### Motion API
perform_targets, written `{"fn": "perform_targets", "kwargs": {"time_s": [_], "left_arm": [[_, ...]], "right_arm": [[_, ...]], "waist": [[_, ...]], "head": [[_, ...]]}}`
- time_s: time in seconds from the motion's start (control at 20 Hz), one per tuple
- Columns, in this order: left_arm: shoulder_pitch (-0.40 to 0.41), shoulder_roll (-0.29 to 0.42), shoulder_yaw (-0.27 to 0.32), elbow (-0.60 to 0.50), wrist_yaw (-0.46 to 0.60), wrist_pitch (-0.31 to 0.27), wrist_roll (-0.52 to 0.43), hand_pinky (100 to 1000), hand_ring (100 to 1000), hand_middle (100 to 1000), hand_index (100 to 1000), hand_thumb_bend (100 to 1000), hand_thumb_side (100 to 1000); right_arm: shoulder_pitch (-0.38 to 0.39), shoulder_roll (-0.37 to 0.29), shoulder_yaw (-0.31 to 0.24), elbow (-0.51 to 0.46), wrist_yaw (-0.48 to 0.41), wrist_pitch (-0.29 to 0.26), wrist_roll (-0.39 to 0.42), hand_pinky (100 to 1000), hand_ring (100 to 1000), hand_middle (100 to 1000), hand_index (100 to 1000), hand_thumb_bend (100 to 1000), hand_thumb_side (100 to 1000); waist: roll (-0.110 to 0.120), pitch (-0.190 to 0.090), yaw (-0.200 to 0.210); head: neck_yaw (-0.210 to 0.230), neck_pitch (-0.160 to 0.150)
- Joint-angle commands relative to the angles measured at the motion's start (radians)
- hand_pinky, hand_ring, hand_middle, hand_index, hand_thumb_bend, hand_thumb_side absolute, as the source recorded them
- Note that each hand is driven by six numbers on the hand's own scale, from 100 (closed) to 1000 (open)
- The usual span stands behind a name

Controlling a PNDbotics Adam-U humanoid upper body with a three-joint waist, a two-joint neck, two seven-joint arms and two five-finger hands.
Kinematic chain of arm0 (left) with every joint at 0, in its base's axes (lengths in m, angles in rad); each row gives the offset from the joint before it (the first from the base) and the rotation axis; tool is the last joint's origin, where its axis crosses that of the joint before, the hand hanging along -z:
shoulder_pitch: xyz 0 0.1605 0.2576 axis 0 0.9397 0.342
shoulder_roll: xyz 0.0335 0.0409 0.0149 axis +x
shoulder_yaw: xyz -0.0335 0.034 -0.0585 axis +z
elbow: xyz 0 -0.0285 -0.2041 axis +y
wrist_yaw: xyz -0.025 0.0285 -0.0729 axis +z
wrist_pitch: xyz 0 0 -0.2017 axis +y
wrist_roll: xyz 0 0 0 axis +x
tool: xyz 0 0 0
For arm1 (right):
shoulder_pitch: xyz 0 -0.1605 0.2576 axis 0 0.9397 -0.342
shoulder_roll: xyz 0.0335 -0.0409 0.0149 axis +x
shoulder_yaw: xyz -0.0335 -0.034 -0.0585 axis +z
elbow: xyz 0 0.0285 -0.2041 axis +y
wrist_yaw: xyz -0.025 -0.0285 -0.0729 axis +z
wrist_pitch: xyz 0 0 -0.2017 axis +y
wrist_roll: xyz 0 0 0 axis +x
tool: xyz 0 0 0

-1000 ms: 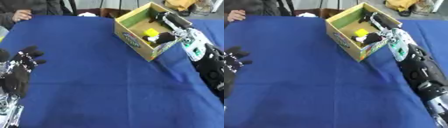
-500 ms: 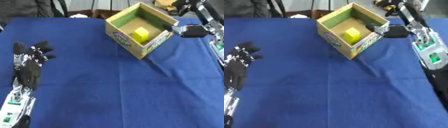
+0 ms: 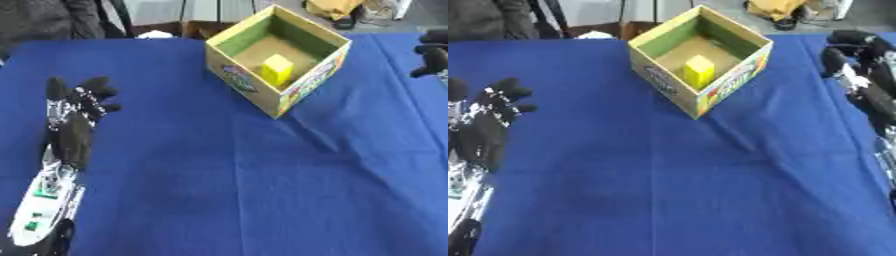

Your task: Pick up objects on the table and place them in the box.

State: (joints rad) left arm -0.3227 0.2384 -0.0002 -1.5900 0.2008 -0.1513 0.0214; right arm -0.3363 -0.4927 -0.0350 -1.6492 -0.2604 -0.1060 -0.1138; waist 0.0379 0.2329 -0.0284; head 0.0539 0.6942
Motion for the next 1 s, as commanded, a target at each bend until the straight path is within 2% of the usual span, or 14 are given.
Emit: {"fn": "perform_targets", "kwargs": {"time_s": [0.05, 0.35, 1.0], "left_arm": [[0.0, 0.026, 0.015, -0.008, -0.001, -0.004, 0.016, 709, 814, 631, 789, 828, 1000], [0.009, 0.023, 0.013, -0.006, 0.001, -0.01, 0.023, 709, 818, 633, 789, 827, 1000], [0.018, 0.013, 0.01, -0.008, 0.001, -0.009, 0.025, 710, 810, 628, 785, 826, 1000]], "right_arm": [[0.022, -0.004, -0.03, -0.041, -0.071, 0.017, -0.033, 572, 794, 760, 799, 519, 594], [0.049, 0.021, -0.043, -0.052, -0.099, 0.021, -0.054, 571, 790, 756, 798, 506, 597], [0.069, 0.053, -0.051, -0.055, -0.072, 0.025, -0.061, 562, 780, 742, 791, 513, 600]], "waist": [[0.0, -0.02, -0.004], [0.005, -0.023, -0.015], [0.005, -0.028, -0.019]], "head": [[0.01, 0.001], [0.013, -0.001], [0.014, 0.012]]}}
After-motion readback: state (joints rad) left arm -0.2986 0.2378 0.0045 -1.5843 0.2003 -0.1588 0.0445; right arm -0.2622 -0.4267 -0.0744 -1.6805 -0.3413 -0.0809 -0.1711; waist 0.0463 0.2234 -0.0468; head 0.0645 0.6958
